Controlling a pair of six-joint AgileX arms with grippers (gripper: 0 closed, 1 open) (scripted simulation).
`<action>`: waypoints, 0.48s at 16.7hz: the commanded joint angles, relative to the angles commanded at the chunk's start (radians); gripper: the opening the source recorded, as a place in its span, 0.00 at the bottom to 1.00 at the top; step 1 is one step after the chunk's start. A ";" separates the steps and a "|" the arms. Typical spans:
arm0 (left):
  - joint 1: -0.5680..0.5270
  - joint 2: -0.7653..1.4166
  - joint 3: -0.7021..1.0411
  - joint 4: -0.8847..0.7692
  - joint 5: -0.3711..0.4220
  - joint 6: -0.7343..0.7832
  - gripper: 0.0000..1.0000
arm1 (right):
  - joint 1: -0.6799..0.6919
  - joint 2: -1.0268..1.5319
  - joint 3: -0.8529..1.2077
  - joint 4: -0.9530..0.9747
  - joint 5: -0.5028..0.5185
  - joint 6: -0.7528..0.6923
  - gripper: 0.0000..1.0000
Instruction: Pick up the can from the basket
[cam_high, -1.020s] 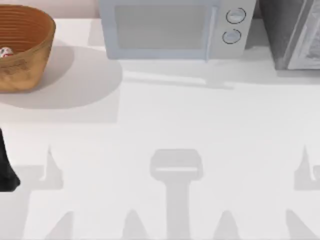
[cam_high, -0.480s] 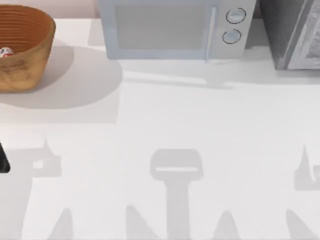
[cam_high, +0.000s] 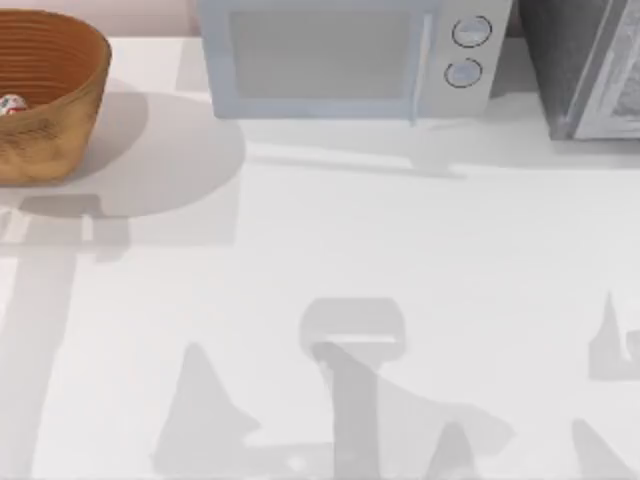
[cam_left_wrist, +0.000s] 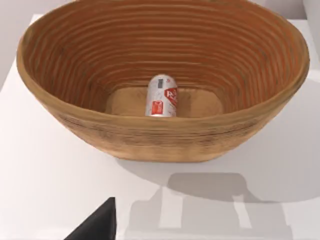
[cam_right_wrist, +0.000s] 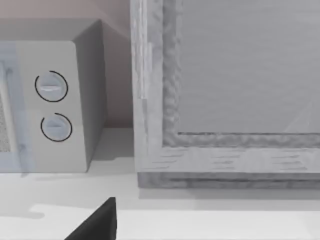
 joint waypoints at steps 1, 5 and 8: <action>0.004 0.092 0.094 -0.047 0.004 0.006 1.00 | 0.000 0.000 0.000 0.000 0.000 0.000 1.00; 0.020 0.471 0.476 -0.239 0.023 0.033 1.00 | 0.000 0.000 0.000 0.000 0.000 0.000 1.00; 0.032 0.752 0.757 -0.383 0.037 0.053 1.00 | 0.000 0.000 0.000 0.000 0.000 0.000 1.00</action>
